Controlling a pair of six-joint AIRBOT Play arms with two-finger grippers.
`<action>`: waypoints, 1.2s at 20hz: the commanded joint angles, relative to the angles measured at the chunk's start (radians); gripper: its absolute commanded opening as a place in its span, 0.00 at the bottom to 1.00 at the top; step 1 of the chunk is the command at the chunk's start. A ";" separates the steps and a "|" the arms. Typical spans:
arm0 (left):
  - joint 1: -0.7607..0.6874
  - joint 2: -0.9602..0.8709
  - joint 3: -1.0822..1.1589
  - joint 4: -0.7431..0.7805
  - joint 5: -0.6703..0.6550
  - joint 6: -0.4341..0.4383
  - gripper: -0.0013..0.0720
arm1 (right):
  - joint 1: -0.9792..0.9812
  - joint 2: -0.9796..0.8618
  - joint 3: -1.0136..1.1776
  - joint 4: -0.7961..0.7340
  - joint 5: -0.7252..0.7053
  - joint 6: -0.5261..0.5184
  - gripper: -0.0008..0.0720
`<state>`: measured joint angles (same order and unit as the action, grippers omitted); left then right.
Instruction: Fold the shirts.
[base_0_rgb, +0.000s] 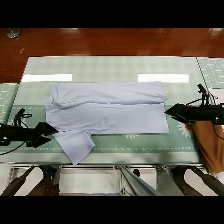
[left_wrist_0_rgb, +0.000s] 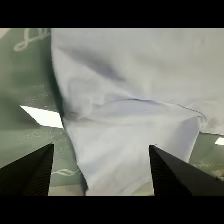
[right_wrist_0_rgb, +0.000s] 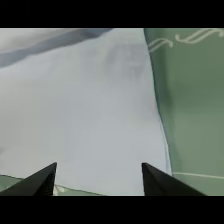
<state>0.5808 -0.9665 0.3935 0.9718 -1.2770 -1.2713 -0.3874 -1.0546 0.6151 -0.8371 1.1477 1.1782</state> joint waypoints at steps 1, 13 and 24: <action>-0.063 0.016 -0.073 -0.078 0.071 0.002 0.97 | -0.002 0.036 -0.054 0.051 -0.017 -0.004 0.86; -0.331 0.014 -0.049 -0.126 0.124 0.041 0.07 | -0.248 0.036 -0.018 -0.211 0.195 0.202 0.86; -0.332 0.014 -0.039 -0.165 0.134 0.040 0.07 | -0.023 0.019 -0.120 -0.150 0.010 0.210 0.86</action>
<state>0.2493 -0.9527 0.3534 0.8108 -1.1503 -1.2308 -0.4599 -1.0241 0.5007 -1.0218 1.2366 1.3811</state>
